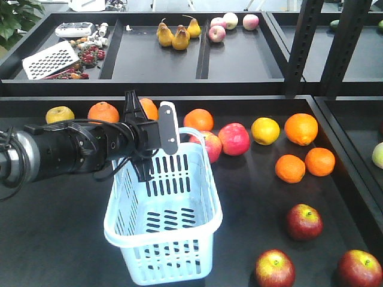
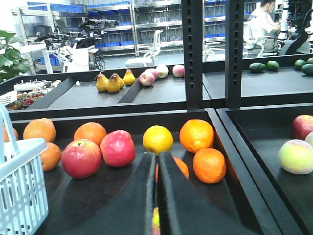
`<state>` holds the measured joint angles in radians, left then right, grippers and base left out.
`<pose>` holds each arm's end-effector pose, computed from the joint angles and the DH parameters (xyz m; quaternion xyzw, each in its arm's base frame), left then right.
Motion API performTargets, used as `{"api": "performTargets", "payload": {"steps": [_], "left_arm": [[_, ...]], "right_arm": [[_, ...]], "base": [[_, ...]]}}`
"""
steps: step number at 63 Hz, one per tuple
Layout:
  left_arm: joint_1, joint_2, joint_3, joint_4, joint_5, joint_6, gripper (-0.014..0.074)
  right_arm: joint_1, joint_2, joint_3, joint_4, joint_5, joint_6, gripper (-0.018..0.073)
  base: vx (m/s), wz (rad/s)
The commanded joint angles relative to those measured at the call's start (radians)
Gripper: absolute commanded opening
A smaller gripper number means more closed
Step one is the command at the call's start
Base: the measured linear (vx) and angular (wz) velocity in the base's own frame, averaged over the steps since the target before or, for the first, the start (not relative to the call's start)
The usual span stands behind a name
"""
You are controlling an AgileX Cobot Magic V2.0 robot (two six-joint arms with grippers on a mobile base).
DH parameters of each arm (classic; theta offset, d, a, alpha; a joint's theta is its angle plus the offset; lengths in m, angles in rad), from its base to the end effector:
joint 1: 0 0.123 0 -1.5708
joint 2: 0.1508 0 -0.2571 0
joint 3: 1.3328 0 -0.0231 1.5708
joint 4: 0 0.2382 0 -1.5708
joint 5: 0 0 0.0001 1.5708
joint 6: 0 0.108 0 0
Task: Pick three apples into basket with both arms
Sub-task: 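Lower the light-blue basket onto the fruit table with the left gripper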
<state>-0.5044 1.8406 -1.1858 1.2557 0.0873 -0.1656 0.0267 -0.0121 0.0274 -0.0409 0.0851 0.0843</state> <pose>0.3610 -0.1890 0.1888 0.6174 0.6308 0.1701 0.4381 0.0893 0.0020 0.1972 0.0072 0.7117 0.0234 0.7021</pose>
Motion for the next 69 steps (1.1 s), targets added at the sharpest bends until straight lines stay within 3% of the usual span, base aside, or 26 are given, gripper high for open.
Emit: {"api": "performTargets", "payload": {"steps": [1, 21, 32, 44, 58, 69], "left_arm": [[-0.001, -0.055, 0.007, -0.010, -0.037, -0.014, -0.0006], [-0.001, -0.055, 0.112, -0.005, -0.070, -0.016, 0.0008], [-0.001, -0.066, 0.119, -0.012, -0.077, -0.019, 0.0084], [-0.001, -0.085, 0.119, -0.012, -0.087, -0.021, 0.0288], [-0.001, -0.088, 0.119, -0.012, -0.082, -0.081, 0.0601], [-0.002, -0.121, 0.123, -0.012, -0.064, -0.130, 0.0687]], "right_arm": [[-0.004, -0.003, 0.013, -0.003, -0.070, -0.010, -0.0009], [-0.004, -0.003, 0.013, -0.003, -0.070, -0.010, -0.0009], [-0.004, -0.003, 0.013, -0.003, -0.070, -0.010, -0.0009], [-0.004, -0.003, 0.013, -0.003, -0.070, -0.010, -0.0009], [-0.004, -0.003, 0.013, -0.003, -0.070, -0.010, -0.0009], [-0.004, -0.003, 0.013, -0.003, -0.070, -0.010, -0.0009]], "base": [[0.00, 0.00], [0.00, 0.00], [0.00, 0.00], [0.00, 0.00], [0.00, 0.00], [0.00, 0.00]]}}
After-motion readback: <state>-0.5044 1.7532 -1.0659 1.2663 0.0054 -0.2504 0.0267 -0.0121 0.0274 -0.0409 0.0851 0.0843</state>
